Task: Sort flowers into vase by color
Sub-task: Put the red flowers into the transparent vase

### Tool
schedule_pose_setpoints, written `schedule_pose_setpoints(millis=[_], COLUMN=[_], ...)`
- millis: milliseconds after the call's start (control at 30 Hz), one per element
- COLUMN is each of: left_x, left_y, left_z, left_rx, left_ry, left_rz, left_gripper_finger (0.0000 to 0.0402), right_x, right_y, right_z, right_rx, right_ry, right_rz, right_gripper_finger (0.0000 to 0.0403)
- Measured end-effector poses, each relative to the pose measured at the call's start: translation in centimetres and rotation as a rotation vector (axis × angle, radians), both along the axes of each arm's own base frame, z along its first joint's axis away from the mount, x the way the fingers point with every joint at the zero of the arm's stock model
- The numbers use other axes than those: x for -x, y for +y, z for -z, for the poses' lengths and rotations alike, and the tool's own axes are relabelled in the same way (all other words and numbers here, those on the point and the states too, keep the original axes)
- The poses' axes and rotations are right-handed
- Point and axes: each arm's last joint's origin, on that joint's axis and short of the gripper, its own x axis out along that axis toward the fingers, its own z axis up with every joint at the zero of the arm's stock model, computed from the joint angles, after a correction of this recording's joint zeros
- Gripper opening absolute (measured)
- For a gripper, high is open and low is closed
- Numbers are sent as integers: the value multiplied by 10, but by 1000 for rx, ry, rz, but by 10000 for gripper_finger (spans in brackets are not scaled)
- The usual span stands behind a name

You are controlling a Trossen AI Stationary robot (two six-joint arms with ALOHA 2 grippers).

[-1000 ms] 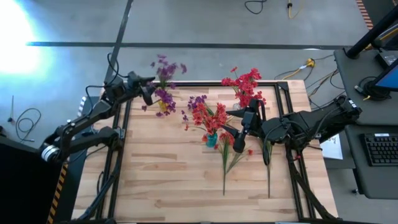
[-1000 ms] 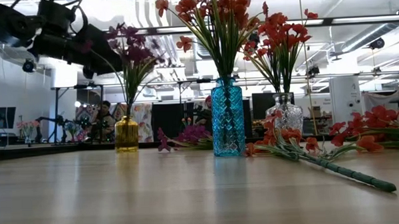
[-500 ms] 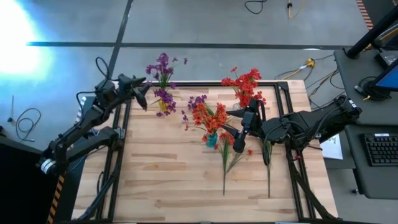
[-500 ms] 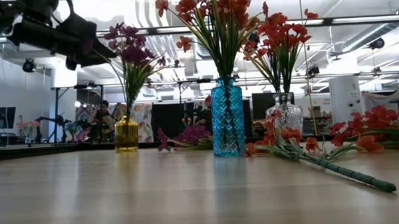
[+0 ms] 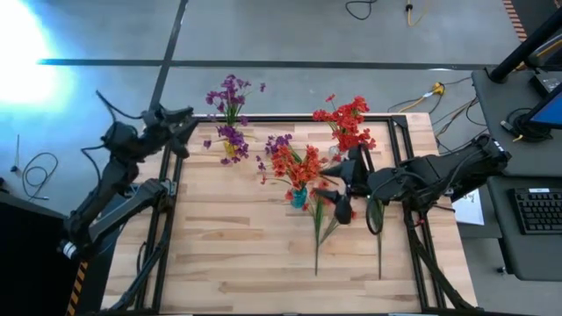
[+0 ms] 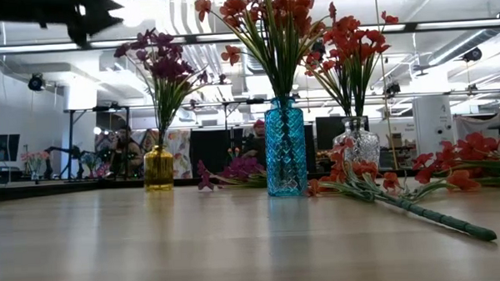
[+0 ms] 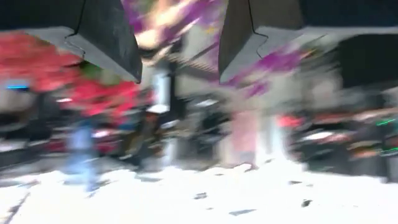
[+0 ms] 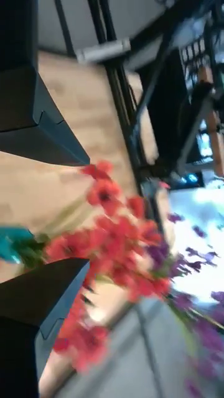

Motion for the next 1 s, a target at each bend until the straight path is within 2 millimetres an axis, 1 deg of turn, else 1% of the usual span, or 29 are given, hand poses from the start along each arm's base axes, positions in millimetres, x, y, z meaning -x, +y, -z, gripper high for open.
schedule_pose_setpoints(millis=[100,267,367,533,667,833,933,1000], left_x=[3,11,12,11,8,-1,-12,-21], left_y=[-11,-23,-27,-29,-30,-30,-26,-23], left_z=[-12,-23,-24,-23,-26,-33,-34,-34], left_rx=[-25,-32,-4,58,50,9,7,11], left_ry=[-27,-54,-66,-81,-105,-158,-173,-175], left_rz=[110,137,195,270,334,434,477,491], left_gripper_finger=[197,197,197,197,197,197,197,197], right_x=[3,13,18,20,17,17,20,22], right_y=[0,0,4,11,17,21,21,20], right_z=[5,23,37,59,76,94,99,101], right_rx=[-129,-380,-495,-621,-660,-594,-564,-552], right_ry=[49,206,319,515,680,857,933,953], right_rz=[12,101,190,327,390,449,487,502], right_gripper_finger=[244,244,244,244,244,244,244,244])
